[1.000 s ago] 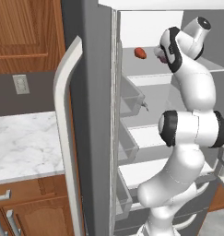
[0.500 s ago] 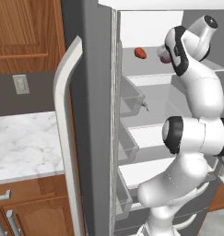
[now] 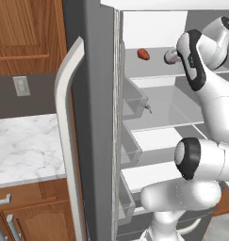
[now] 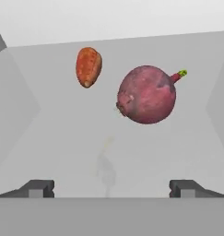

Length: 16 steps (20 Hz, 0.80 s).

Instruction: Transport the fish and onion to the fridge. Place the fish on the rack containing meat and place the onion on the rack containing the vegetable, ensuring meats and vegetables are on different racks.

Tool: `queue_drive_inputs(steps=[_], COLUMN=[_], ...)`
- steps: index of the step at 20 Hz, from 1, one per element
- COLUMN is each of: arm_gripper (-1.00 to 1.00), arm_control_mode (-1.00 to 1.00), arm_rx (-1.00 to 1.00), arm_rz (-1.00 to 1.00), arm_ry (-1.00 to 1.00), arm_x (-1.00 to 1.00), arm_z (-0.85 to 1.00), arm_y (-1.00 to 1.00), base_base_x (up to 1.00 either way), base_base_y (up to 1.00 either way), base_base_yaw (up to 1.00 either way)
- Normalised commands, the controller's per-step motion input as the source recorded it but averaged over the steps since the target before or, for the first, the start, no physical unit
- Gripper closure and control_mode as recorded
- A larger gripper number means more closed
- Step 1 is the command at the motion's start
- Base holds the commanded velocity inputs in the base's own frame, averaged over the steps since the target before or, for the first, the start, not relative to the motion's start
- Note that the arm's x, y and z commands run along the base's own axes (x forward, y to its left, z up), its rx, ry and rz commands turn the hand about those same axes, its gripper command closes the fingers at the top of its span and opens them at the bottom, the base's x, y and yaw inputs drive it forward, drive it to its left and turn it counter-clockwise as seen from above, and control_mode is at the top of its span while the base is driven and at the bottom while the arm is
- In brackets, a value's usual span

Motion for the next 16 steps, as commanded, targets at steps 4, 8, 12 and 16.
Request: queue_drive_inputs(steps=[4,8,12,16], arm_gripper=[-1.00,-1.00,-1.00,-1.00], arm_control_mode=[-1.00,-1.00,-1.00,-1.00], arm_rx=[0.00,0.00,0.00,-0.01], arm_rz=[0.00,0.00,0.00,0.00], arm_ry=[-0.05,0.00,0.11,0.08], arm_x=[-0.97,-1.00,-1.00,-1.00], arm_z=[-0.03,-0.30,-0.20,-0.29], arm_y=[0.18,0.28,0.47,0.29], base_base_x=[0.00,0.00,0.00,0.00], base_base_y=[0.00,0.00,0.00,0.00], base_base_yaw=[0.00,0.00,0.00,0.00])
